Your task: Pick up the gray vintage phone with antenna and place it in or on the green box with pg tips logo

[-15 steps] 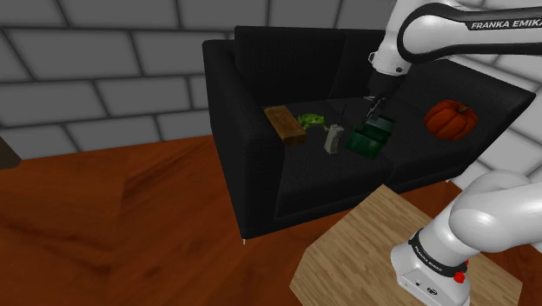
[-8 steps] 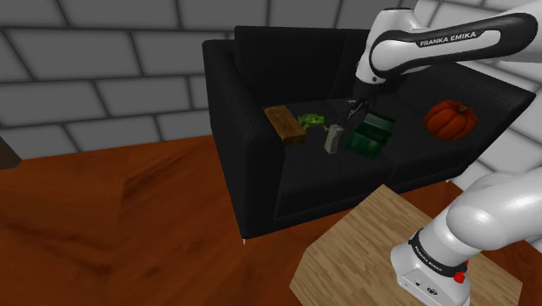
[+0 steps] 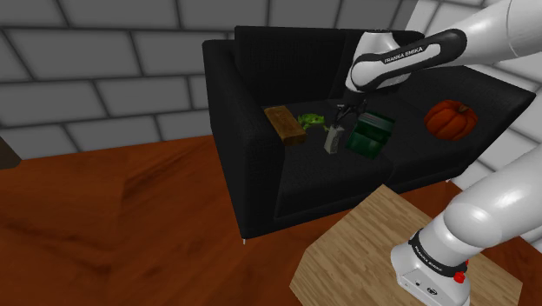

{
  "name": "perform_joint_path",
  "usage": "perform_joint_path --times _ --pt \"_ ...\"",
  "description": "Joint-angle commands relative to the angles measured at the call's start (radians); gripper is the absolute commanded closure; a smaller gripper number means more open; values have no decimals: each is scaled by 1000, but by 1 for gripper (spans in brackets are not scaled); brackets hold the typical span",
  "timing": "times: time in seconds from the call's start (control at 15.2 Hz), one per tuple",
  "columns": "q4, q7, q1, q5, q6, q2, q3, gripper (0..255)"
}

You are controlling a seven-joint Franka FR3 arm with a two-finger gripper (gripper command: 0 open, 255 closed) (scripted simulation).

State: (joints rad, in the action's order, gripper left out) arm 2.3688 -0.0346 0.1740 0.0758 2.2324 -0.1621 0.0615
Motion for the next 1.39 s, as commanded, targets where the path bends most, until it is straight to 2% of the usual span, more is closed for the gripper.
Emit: perform_joint_path --times 0.0,0.13,0.59,1.19,1.25,1.32 --pt "-38 -26 14 13 41 67 9 0" --pt "-73 -48 27 25 79 129 19 0" --pt "-44 -48 31 26 172 193 24 0" --pt "-42 -48 31 26 180 199 24 0" --pt "-42 -48 31 26 180 199 24 255" --pt "-42 -48 31 26 180 199 24 255"
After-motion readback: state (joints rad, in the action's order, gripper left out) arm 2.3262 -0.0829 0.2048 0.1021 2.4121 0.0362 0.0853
